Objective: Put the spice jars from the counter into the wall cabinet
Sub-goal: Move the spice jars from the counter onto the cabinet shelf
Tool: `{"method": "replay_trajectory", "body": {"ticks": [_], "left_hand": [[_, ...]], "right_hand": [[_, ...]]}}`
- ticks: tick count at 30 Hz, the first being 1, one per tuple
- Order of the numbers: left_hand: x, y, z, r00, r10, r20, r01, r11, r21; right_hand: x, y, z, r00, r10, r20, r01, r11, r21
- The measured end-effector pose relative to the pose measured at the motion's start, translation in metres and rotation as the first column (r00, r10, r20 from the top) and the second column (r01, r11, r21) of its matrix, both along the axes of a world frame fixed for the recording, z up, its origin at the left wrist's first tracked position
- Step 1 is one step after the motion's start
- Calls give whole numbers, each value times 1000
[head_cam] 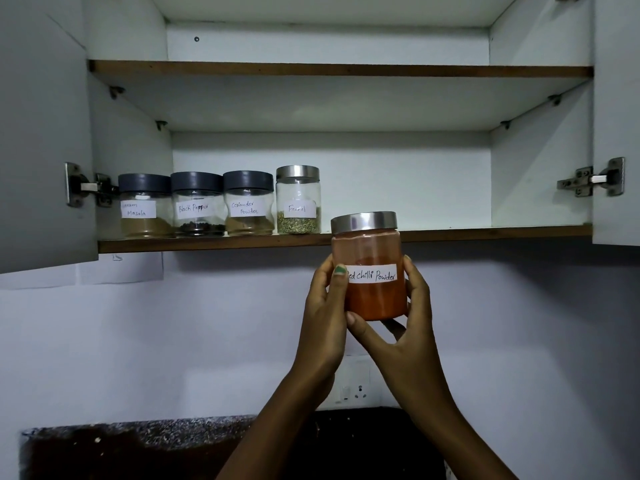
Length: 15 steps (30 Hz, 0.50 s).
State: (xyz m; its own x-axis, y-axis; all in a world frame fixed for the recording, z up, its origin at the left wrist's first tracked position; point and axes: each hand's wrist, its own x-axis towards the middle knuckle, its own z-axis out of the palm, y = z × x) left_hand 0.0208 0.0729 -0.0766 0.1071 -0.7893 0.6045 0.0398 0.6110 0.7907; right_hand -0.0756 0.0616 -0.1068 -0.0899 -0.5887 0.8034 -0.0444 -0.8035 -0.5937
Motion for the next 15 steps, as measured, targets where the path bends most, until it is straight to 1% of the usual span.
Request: {"method": "replay_trajectory", "body": {"ticks": [4, 9, 12, 15], "left_hand": [[-1, -2, 5, 999, 42, -6, -42, 999, -13], [-7, -5, 22, 989, 94, 111, -80, 989, -127], [-9, -11, 41, 953, 237, 188, -189, 952, -240], [-6, -23, 64, 929, 318, 192, -252, 920, -301]], "right_hand": [[1, -2, 7, 1000, -24, -4, 24, 1000, -14], [1, -13, 30, 999, -43, 15, 44, 995, -87], [4, -27, 56, 998, -70, -7, 68, 987, -146], [8, -47, 81, 992, -113, -47, 102, 976, -195]]}}
